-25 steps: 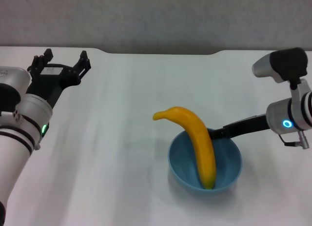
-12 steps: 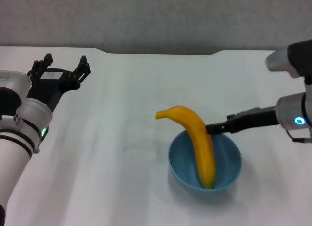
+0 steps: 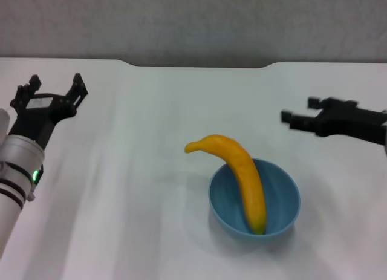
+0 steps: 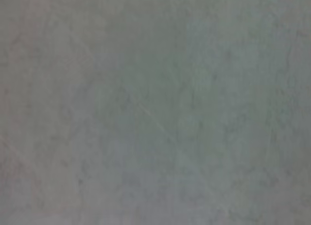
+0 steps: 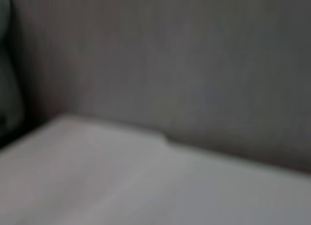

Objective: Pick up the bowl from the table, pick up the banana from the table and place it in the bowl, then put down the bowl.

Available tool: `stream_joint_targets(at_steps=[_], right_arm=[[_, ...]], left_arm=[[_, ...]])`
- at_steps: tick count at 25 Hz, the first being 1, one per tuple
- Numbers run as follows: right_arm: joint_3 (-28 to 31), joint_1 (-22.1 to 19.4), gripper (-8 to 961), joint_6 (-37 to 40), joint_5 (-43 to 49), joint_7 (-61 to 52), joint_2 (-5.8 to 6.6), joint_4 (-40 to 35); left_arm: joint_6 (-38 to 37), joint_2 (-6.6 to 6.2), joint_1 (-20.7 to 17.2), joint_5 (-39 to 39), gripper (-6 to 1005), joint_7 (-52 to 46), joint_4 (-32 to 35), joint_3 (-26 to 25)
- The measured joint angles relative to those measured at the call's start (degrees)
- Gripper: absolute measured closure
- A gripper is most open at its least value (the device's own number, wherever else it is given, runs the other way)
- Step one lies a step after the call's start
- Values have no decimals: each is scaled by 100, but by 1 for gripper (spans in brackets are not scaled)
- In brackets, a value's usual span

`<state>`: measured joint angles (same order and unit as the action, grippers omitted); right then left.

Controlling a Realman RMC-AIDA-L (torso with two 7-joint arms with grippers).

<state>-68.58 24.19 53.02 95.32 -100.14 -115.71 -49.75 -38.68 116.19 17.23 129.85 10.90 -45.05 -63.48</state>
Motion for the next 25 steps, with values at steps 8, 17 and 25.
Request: stream_joint_targets(at_steps=[8,17,25], right_arm=[[518,-266,70,1007,-4191,4466,28,2249],[709,-205,70,2119,-6703,7049,-35,4238],[714,-64,70,2185,-6991,7444,-58,5016]], left_arm=[[-90,9,-7,498,106,-138,291,105],[-87,26,32,991,106,-128,556,657],[-77,55,52,1087,106,116,782,1132]])
